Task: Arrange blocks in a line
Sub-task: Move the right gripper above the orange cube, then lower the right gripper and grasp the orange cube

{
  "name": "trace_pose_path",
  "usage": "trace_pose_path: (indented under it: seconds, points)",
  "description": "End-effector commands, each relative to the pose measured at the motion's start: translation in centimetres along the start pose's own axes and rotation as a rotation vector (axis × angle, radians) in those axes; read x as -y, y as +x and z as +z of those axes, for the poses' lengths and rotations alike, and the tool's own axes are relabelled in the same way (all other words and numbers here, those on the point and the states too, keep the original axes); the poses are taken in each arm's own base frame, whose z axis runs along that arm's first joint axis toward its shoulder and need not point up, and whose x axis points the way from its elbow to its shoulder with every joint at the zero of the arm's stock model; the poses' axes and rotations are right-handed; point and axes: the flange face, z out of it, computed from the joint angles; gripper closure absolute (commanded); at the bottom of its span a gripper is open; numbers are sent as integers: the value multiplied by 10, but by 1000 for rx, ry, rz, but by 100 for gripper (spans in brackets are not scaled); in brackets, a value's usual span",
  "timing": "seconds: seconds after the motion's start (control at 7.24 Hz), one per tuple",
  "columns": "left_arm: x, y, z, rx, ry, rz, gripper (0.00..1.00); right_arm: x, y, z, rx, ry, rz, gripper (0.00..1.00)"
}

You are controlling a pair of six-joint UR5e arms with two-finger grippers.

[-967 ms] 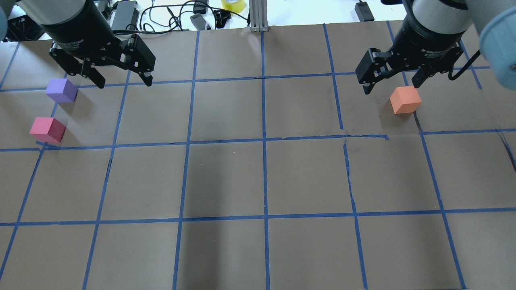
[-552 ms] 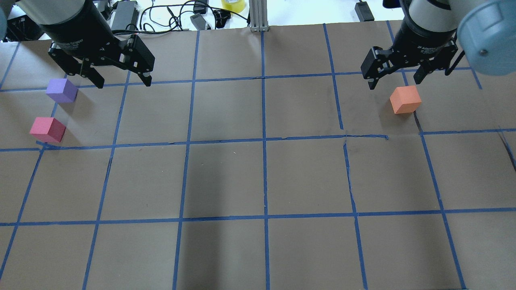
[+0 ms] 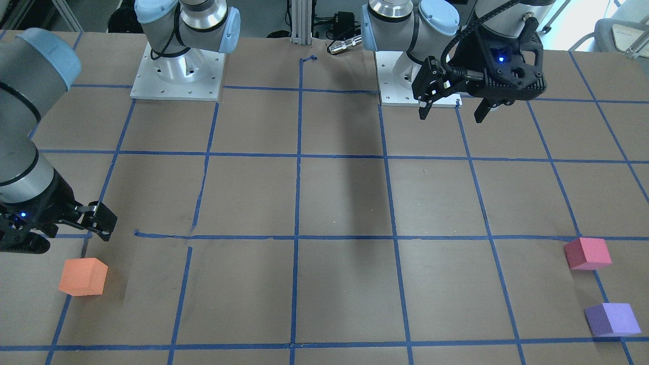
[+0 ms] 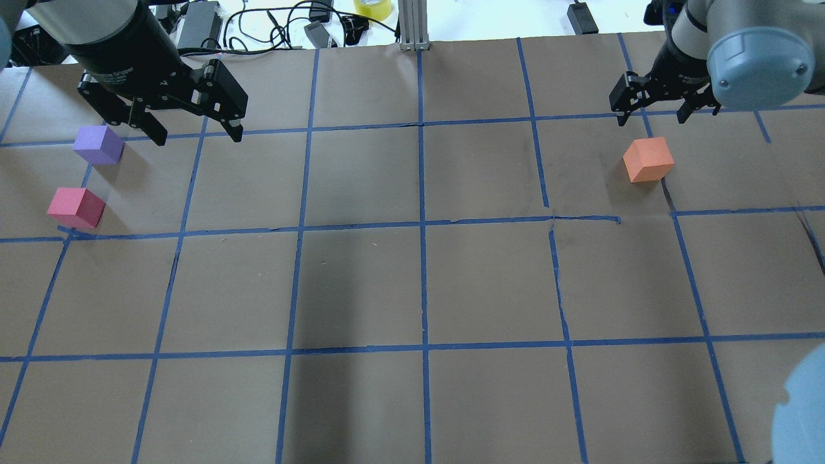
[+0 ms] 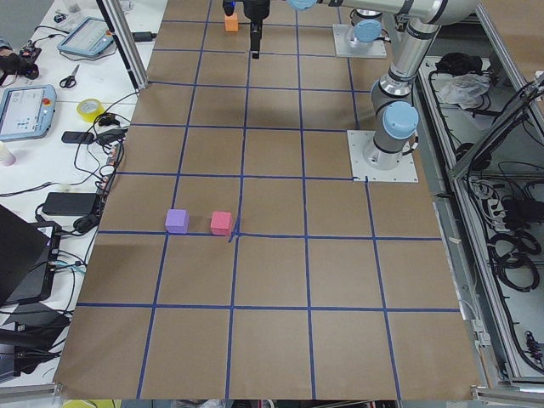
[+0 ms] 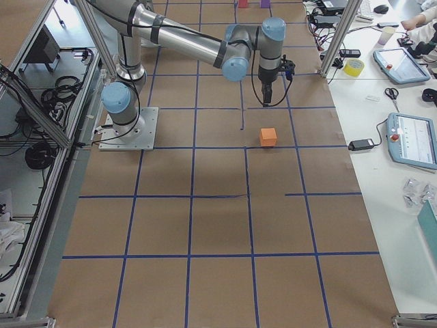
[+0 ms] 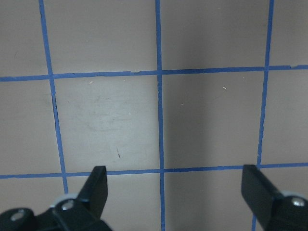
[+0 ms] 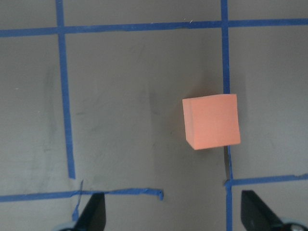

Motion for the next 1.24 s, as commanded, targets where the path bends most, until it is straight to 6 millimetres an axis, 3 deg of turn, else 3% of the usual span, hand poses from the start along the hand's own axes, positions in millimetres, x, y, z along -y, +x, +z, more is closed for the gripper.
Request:
trace_pose_path:
  seconds: [0.0,0.14,0.28,0.83,1.1]
  points:
    - [-2,1,6,-2,-11,-5,0,17,22,48,-5,-14,-23,0]
    - [-4,1,6,-2,-12,-7,0,17,40,55,-4,-26,-1,0]
    - [-5,1,5,-2,-9,-6,0,18,45,69,-4,-47,1,0]
    - [-5,1,6,1,-11,-2,0,28,49,122,-15,-89,-1,0]
    - [-4,0,5,1,-8,-5,0,30,49,132,-15,-89,-3,0]
